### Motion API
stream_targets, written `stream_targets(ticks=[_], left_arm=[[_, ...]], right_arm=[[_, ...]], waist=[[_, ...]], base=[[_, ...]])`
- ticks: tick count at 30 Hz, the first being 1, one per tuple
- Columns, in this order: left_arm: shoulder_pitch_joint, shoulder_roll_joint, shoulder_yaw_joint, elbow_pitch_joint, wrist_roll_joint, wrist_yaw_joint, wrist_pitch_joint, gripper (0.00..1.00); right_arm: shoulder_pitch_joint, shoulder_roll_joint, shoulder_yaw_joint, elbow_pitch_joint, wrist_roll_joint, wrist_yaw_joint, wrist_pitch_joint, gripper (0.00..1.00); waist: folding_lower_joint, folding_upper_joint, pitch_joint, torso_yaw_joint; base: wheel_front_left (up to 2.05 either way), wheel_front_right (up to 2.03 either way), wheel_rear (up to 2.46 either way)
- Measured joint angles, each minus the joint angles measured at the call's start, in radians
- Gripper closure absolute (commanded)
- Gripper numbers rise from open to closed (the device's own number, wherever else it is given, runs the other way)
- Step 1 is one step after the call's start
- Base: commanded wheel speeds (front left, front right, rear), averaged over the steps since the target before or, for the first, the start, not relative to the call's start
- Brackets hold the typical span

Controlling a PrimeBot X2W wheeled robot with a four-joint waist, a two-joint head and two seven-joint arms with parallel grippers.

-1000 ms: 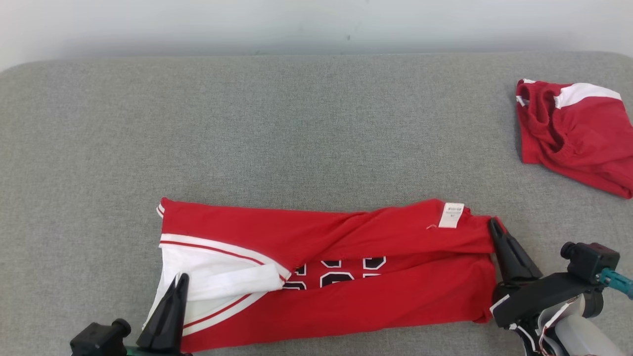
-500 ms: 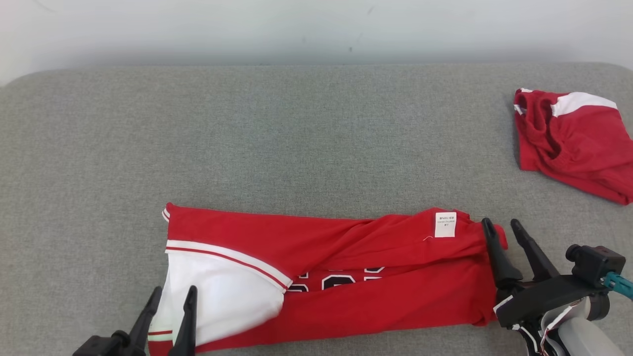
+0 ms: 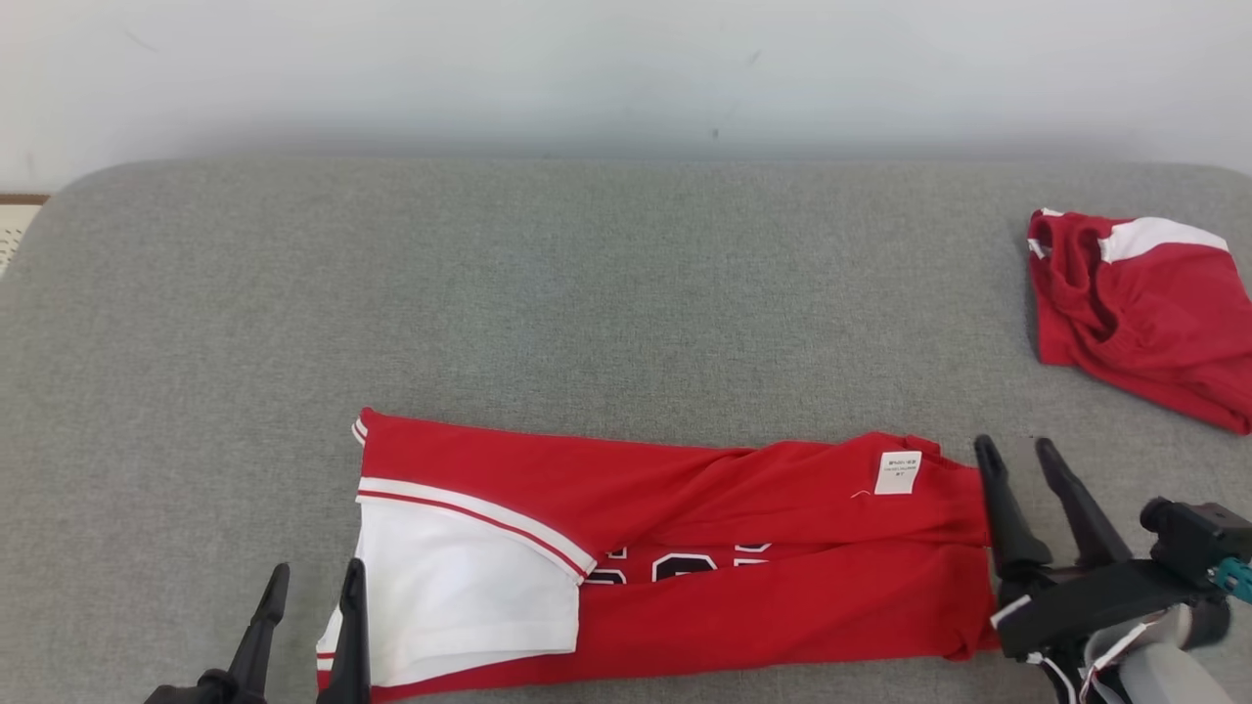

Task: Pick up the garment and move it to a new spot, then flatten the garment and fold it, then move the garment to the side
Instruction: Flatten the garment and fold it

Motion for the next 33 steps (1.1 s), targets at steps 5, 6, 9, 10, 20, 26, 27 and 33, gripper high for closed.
stream_targets(ticks=[5,6,9,10,20,26,27,33], left_arm=[[0.019,-0.025,0.042,-0.019,0.033,-0.010,0.000,0.00],[0.019,-0.028,0.052,-0.023,0.041,-0.010,0.000,0.00],[0.027,-0.037,0.080,-0.037,0.071,-0.004,0.000,0.00],[0.033,-0.043,0.087,-0.041,0.077,-0.002,0.000,0.00],[0.042,-0.069,0.131,-0.046,0.112,-0.026,0.000,0.00],[0.042,-0.079,0.142,-0.041,0.120,-0.038,0.000,0.00],[0.041,-0.080,0.144,-0.041,0.122,-0.038,0.000,0.00],[0.041,-0.086,0.152,-0.036,0.128,-0.046,0.000,0.00]], right_arm=[[0.001,0.013,-0.047,0.084,-0.076,0.000,0.015,0.00],[0.000,0.024,-0.060,0.097,-0.086,0.000,0.021,0.00],[-0.001,0.052,-0.095,0.139,-0.116,0.000,0.053,0.00],[-0.001,0.059,-0.104,0.154,-0.127,0.000,0.068,0.00],[-0.018,0.137,-0.158,0.249,-0.192,0.000,0.142,0.00],[-0.032,0.163,-0.149,0.303,-0.200,0.000,0.174,0.00],[-0.035,0.165,-0.144,0.308,-0.200,0.000,0.175,0.00],[-0.047,0.168,-0.131,0.314,-0.194,0.000,0.172,1.00]], waist=[[0.0000,0.0000,-0.018,0.008],[0.0000,0.0000,-0.022,0.009],[0.0000,0.0000,-0.031,0.013],[0.0001,0.0000,-0.034,0.014],[0.0001,0.0000,-0.039,0.027],[0.0001,0.0000,-0.031,0.039],[0.0000,0.0000,-0.029,0.040],[0.0001,0.0000,-0.022,0.043]], base=[[0.00,0.00,0.00],[0.00,0.00,0.00],[0.00,0.00,0.00],[0.00,0.00,0.00],[0.00,0.00,0.00],[0.00,0.00,0.00],[0.00,0.00,0.00],[0.00,0.00,0.00]])
